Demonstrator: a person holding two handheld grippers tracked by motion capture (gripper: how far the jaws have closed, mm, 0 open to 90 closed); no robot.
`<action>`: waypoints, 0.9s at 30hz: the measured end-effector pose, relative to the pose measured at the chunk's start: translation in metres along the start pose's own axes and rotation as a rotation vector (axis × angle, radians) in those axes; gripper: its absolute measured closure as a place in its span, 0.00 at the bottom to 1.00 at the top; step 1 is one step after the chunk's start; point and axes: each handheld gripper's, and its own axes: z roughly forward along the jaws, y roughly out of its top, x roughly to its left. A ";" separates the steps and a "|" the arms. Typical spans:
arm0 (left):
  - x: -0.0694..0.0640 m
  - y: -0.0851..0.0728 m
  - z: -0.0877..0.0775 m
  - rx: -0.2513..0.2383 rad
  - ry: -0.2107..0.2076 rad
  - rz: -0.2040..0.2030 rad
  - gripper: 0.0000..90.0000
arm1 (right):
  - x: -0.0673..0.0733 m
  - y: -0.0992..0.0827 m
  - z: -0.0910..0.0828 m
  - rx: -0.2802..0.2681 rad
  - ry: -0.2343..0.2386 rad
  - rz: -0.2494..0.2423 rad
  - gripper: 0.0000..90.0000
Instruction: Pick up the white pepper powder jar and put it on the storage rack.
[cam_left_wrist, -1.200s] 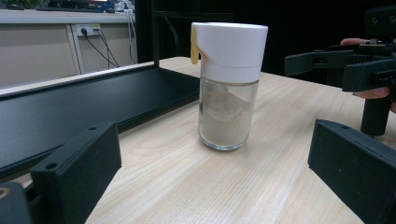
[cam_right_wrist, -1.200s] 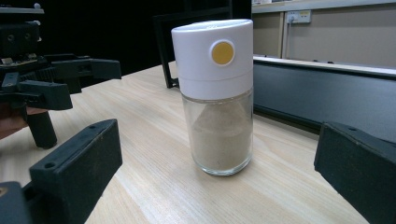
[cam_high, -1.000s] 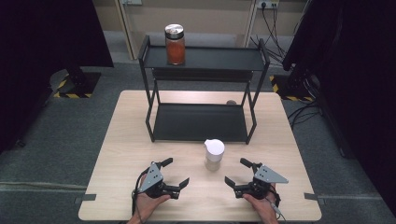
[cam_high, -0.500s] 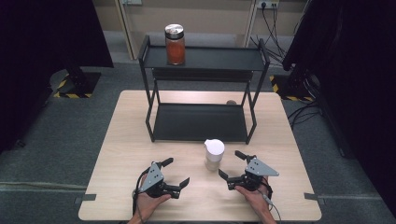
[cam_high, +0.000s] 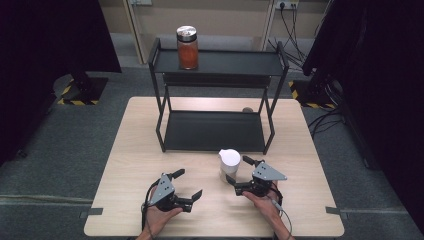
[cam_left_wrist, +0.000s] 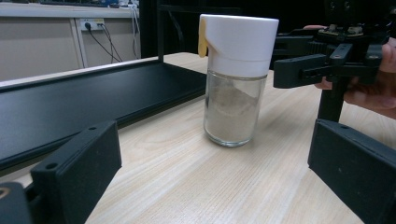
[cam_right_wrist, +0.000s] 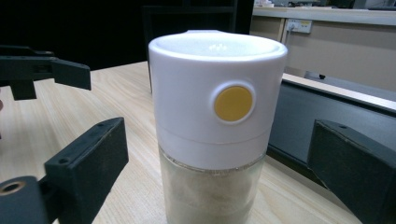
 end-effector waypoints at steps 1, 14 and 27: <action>0.000 0.000 0.000 0.000 0.000 -0.001 0.02 | 0.000 0.000 0.001 0.001 -0.001 0.001 0.08; 0.000 0.000 0.000 -0.004 0.001 0.001 0.02 | -0.008 0.000 0.013 0.007 0.040 0.015 0.17; 0.001 0.000 -0.001 -0.006 0.004 -0.001 0.02 | -0.008 0.003 0.022 0.027 0.037 -0.007 0.34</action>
